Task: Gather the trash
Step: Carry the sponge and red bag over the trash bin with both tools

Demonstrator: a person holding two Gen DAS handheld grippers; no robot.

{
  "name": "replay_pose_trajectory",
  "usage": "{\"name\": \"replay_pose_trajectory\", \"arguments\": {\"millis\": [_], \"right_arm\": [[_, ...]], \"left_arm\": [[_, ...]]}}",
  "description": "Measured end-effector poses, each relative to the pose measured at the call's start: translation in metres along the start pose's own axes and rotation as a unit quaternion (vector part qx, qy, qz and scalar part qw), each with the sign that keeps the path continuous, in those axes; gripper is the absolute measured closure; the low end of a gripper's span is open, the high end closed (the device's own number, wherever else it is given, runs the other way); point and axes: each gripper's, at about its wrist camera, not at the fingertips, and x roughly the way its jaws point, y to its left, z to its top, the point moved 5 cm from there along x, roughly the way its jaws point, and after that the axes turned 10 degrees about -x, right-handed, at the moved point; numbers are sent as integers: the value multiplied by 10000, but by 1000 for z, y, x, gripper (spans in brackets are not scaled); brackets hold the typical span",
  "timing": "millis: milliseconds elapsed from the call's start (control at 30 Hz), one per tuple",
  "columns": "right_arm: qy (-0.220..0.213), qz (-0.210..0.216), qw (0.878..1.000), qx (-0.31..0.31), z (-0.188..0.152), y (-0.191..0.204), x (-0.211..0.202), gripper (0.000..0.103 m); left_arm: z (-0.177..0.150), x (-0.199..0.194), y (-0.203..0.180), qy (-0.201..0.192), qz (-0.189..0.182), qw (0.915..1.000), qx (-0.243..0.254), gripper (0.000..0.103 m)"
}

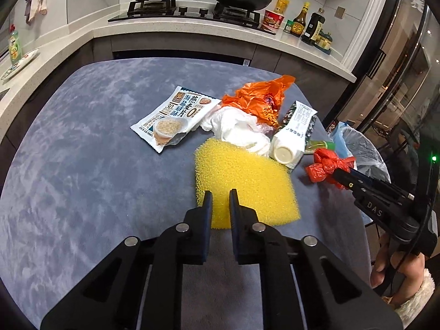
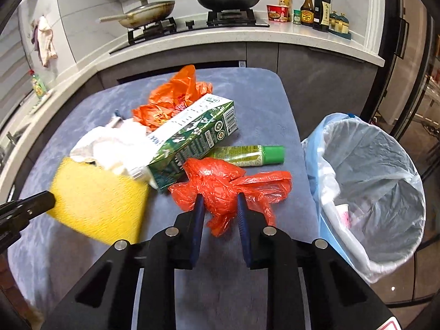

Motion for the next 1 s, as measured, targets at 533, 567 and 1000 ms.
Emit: {"name": "replay_pose_trajectory", "arguments": {"millis": [533,567,1000], "right_arm": [[-236,-75,9986,474,-35,-31,-71,81],[-261,-87,9983,523,-36,-35,-75,81],[-417,-221,9958,789,-52,-64,-97,81]], "left_arm": [[-24,-61,-53,-88,-407,9979,493,94],[-23,-65,-59,-108,-470,9974,527,94],[-34,-79,-90,-98,-638,9948,794,94]]}}
